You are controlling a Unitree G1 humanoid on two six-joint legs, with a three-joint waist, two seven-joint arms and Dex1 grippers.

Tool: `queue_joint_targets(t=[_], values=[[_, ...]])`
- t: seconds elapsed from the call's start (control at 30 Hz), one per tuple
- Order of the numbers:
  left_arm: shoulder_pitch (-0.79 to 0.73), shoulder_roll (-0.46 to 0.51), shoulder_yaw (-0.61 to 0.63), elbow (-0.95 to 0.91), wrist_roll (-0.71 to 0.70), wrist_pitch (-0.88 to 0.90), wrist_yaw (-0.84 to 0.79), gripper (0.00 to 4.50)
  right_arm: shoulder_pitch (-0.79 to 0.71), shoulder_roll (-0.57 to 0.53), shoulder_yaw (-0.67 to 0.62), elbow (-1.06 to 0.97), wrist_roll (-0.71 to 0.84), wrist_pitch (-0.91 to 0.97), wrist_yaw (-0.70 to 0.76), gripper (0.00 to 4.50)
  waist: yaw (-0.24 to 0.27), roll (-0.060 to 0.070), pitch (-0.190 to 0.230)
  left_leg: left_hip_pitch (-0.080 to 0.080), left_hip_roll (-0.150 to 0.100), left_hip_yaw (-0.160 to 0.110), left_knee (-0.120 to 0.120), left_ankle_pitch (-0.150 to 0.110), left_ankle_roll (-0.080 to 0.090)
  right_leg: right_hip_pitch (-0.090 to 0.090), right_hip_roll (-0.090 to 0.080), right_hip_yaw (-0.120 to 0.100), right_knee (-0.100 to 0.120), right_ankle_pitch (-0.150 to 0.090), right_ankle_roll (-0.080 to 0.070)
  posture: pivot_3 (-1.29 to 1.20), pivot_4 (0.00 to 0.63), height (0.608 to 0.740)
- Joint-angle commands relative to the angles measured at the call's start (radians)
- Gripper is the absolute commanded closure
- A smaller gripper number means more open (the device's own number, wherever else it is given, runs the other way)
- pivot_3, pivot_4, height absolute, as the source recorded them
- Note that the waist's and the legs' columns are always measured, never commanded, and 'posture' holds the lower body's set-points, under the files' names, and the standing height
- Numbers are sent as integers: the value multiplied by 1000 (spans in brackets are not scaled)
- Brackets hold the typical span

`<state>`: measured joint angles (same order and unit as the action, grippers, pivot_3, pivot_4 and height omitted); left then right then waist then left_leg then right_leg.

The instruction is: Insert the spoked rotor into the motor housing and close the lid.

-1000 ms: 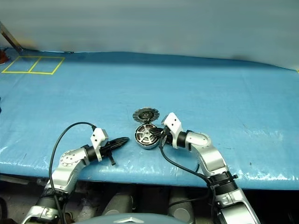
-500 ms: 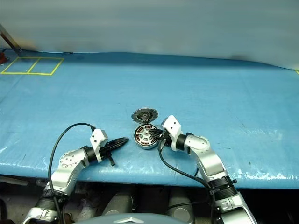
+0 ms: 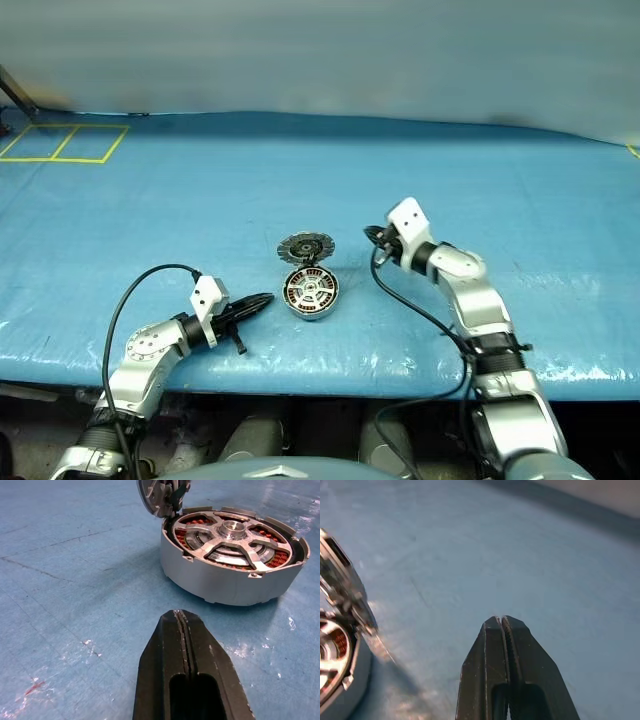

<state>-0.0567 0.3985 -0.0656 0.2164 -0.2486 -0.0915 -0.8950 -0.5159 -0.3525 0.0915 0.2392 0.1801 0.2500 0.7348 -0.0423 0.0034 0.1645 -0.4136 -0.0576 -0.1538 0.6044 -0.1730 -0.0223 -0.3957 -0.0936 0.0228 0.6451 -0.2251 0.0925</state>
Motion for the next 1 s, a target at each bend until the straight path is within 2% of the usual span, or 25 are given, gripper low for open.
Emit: queue_joint_targets(t=[0.03,0.23,0.37,0.53,0.67,0.83,1.0], values=[[22,3,21,-35,-16,0,7,4500,-85,61,10,12,69,-30,87,4417,0,0,0,0,0,0,0,0,0,0,0,0,0,0,0,0,150,740],[46,12,47,-59,-30,3,12,4500,-86,81,58,-46,134,32,228,4417,7,0,0,0,-1,-3,-1,0,0,0,0,-1,-1,0,0,0,150,740],[49,14,96,-63,-40,-22,48,4500,-16,32,110,-144,154,83,323,4417,5,0,0,0,0,-3,-2,0,0,-1,0,-1,-1,0,0,0,150,740],[48,19,135,-76,-58,-23,64,4500,70,-21,189,-237,127,110,366,4417,4,0,0,0,0,-2,-2,0,0,-1,0,-1,0,0,0,0,150,740],[41,15,129,-73,-55,-23,60,4500,144,-23,256,-227,46,74,311,4417,6,0,0,0,0,-2,-2,0,-1,-1,0,-1,-1,-1,0,0,150,740],[26,1,108,-71,-53,-16,52,4500,177,31,231,-194,12,53,182,4417,5,-1,0,1,0,-2,-2,0,-1,0,0,-1,0,-1,-1,0,150,740],[14,-11,74,-70,-57,-2,25,4500,241,38,185,-279,52,74,123,4417,12,-1,-1,1,-1,-2,-2,0,-2,-1,0,-1,-1,-3,-5,0,150,740]])
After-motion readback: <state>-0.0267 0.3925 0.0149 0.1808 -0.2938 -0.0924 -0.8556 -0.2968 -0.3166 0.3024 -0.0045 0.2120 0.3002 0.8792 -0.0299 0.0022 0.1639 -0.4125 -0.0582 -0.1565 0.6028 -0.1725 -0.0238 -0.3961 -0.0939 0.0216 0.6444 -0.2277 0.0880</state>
